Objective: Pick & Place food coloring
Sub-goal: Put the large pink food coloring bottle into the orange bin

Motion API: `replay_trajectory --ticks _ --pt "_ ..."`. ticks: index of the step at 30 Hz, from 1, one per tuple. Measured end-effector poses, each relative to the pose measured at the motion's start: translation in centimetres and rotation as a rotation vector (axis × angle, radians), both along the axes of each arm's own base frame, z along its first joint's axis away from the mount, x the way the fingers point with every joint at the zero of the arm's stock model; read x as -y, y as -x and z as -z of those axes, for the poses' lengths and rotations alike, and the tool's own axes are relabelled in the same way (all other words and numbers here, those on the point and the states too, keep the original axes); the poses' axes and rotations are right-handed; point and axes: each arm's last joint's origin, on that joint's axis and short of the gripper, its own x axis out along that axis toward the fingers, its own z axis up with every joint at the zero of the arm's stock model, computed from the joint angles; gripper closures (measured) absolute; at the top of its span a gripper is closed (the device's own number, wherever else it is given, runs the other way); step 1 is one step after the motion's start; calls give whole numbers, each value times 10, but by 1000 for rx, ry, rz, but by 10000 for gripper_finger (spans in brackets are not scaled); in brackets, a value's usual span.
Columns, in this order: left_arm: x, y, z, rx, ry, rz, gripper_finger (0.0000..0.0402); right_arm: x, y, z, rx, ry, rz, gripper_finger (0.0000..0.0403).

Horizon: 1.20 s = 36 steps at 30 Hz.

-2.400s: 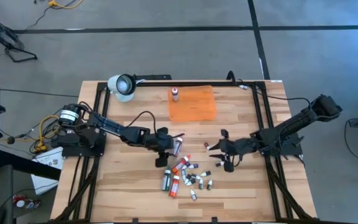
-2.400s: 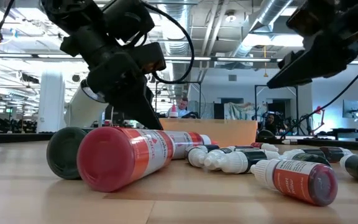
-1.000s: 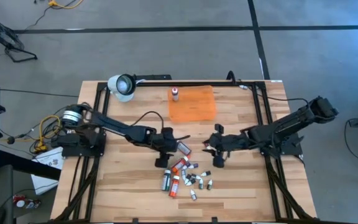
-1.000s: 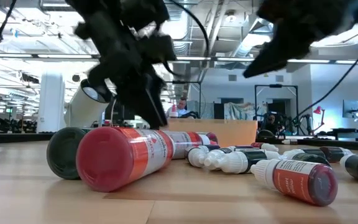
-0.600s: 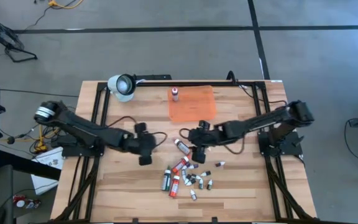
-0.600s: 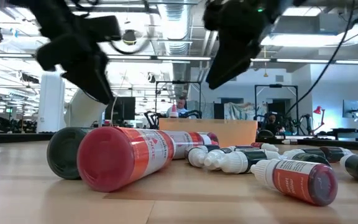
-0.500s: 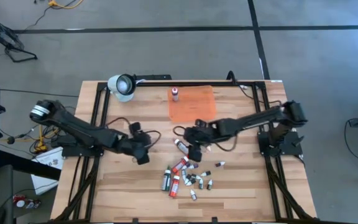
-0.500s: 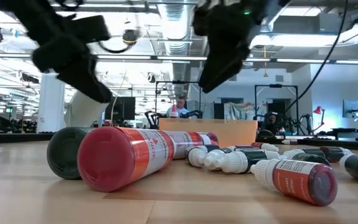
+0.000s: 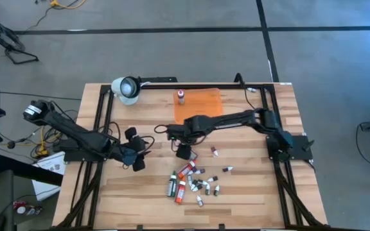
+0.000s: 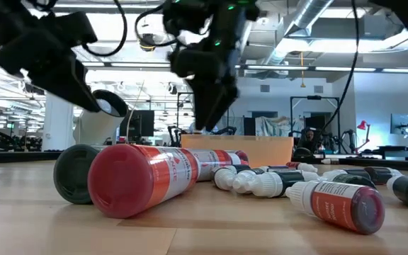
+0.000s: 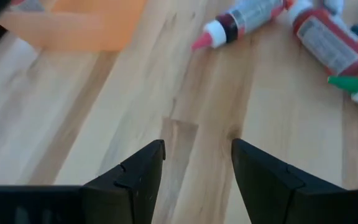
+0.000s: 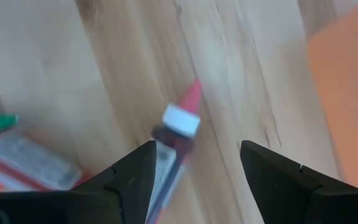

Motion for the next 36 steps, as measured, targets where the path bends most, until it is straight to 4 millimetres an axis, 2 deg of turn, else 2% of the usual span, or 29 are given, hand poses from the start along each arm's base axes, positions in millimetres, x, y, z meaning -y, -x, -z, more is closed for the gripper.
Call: replay_trajectory --ticks 3,7,13,36 --pt "-1 5 8 -14 -3 -23 216 5 -12 1 22 -12 8 175" --pt "-2 7 10 -11 -5 -35 216 10 -21 12 3 -79 7 175" --pt "-2 6 10 -2 3 -36 216 8 -22 33 -98 -99 10 175" --pt "0 2 7 45 14 -20 216 2 -18 38 -135 -77 24 175"
